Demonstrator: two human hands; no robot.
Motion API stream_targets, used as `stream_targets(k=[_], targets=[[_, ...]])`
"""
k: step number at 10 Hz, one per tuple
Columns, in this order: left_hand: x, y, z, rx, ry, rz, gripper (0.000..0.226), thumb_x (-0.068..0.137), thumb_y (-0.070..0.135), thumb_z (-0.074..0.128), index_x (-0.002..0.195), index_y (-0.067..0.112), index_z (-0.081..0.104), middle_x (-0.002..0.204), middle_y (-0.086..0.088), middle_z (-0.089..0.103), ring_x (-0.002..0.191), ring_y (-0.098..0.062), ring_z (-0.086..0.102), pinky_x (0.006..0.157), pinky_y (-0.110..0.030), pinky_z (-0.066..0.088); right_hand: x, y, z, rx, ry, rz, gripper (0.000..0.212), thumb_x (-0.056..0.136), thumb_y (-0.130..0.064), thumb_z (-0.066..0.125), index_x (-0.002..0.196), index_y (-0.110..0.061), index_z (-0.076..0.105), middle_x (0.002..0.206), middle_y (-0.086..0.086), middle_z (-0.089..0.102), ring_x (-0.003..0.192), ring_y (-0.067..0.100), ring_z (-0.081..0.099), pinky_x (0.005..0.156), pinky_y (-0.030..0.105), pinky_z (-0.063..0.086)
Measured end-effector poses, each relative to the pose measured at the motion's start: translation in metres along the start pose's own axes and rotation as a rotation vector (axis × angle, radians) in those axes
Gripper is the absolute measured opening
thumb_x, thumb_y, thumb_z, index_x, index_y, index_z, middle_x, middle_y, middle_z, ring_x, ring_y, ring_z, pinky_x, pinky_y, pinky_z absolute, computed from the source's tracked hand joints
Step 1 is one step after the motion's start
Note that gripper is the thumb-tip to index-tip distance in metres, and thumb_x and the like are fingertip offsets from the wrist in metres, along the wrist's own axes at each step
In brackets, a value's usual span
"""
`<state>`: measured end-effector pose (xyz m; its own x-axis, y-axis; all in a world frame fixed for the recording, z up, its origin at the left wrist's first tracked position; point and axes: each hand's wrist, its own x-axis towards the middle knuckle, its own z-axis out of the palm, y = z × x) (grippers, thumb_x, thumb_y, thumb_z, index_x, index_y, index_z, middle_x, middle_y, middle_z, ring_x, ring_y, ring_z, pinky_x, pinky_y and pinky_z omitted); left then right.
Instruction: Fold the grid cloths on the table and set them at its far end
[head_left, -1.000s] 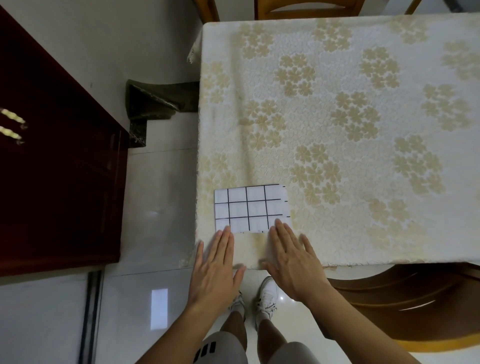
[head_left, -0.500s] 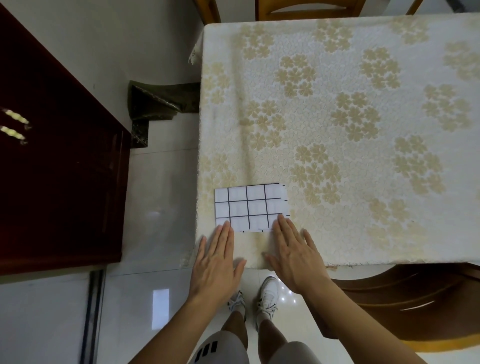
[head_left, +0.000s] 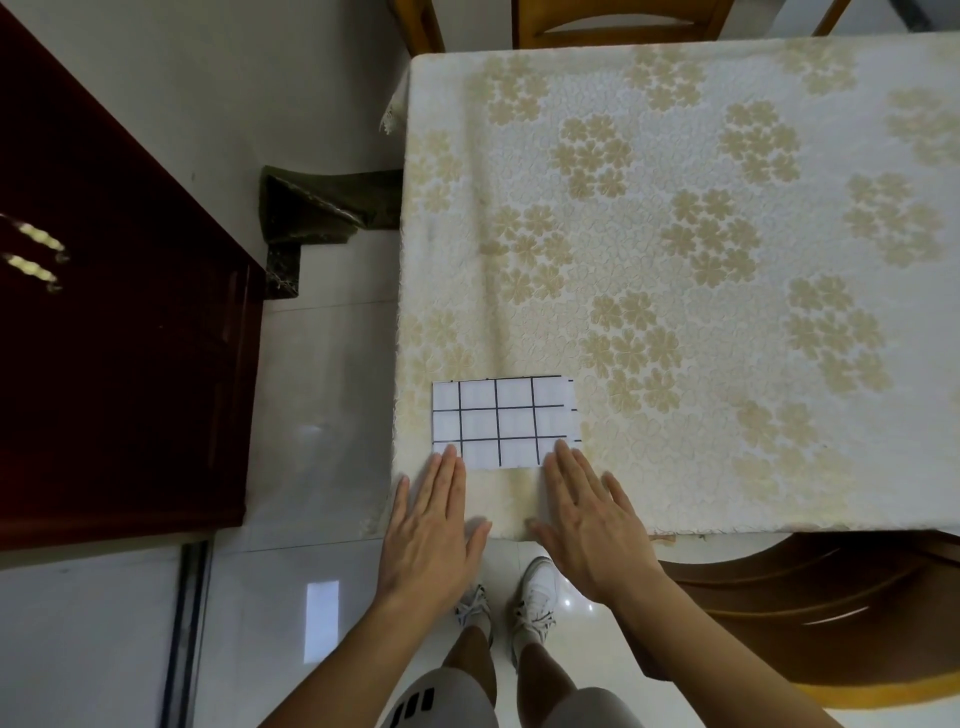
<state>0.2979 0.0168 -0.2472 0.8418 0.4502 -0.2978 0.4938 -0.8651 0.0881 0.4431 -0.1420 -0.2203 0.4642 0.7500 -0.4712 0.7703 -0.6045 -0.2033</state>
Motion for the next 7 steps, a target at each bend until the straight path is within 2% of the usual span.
stream_targets(k=[1, 2, 3, 5, 6, 7], targets=[[0.000, -0.002, 0.003, -0.019, -0.032, 0.003, 0.076, 0.098, 0.058, 0.020, 0.157, 0.012, 0.009, 0.166, -0.004, 0.003, 0.153, -0.024, 0.001, 0.124, -0.046, 0.004, 0.001, 0.001, 0.002, 0.000, -0.015, 0.002, 0.076, 0.101, -0.059, 0.014, 0.152, -0.014, -0.019, 0.157, 0.007, -0.031, 0.148, 0.025, -0.021, 0.120, 0.042, -0.005], [0.002, -0.001, 0.003, -0.024, -0.041, -0.009, 0.077, 0.098, 0.059, 0.020, 0.157, 0.012, 0.010, 0.166, -0.004, 0.004, 0.153, -0.024, 0.001, 0.123, -0.046, 0.003, 0.002, 0.001, 0.003, 0.001, -0.010, -0.001, 0.076, 0.101, -0.059, 0.015, 0.152, -0.013, -0.018, 0.158, 0.007, -0.030, 0.148, 0.025, -0.021, 0.119, 0.042, -0.006], [0.001, 0.000, 0.004, 0.001, -0.021, -0.012, 0.077, 0.097, 0.058, 0.025, 0.156, 0.009, 0.020, 0.165, -0.007, 0.015, 0.151, -0.026, 0.013, 0.119, -0.046, 0.010, 0.003, 0.001, 0.005, 0.002, 0.000, 0.003, 0.078, 0.099, -0.060, 0.015, 0.153, -0.014, -0.017, 0.159, 0.007, -0.028, 0.148, 0.025, -0.020, 0.118, 0.042, -0.006], [0.001, 0.000, 0.000, -0.032, -0.020, -0.011, 0.074, 0.097, 0.055, 0.027, 0.155, 0.010, 0.022, 0.164, -0.006, 0.018, 0.151, -0.024, 0.017, 0.117, -0.049, 0.024, 0.003, 0.002, 0.003, -0.002, -0.006, 0.004, 0.076, 0.098, -0.057, 0.013, 0.153, -0.014, -0.018, 0.159, 0.007, -0.027, 0.149, 0.026, -0.017, 0.119, 0.043, -0.002], [0.003, -0.005, -0.007, -0.076, 0.007, 0.011, 0.072, 0.098, 0.052, 0.024, 0.157, 0.013, 0.012, 0.166, -0.004, 0.005, 0.153, -0.021, 0.003, 0.121, -0.047, 0.020, 0.006, 0.005, 0.000, 0.054, 0.032, 0.002, 0.073, 0.099, -0.054, 0.014, 0.156, -0.014, -0.005, 0.162, 0.007, -0.016, 0.152, 0.025, -0.005, 0.123, 0.045, 0.016], [0.003, -0.005, -0.028, -0.091, 0.047, 0.038, 0.071, 0.096, 0.051, 0.028, 0.157, 0.016, 0.018, 0.166, -0.003, 0.010, 0.153, -0.021, 0.008, 0.120, -0.045, 0.022, 0.008, 0.007, -0.009, 0.114, 0.109, -0.002, 0.072, 0.097, -0.053, 0.019, 0.157, -0.014, 0.010, 0.165, 0.008, 0.005, 0.151, 0.026, 0.014, 0.119, 0.042, 0.030]])
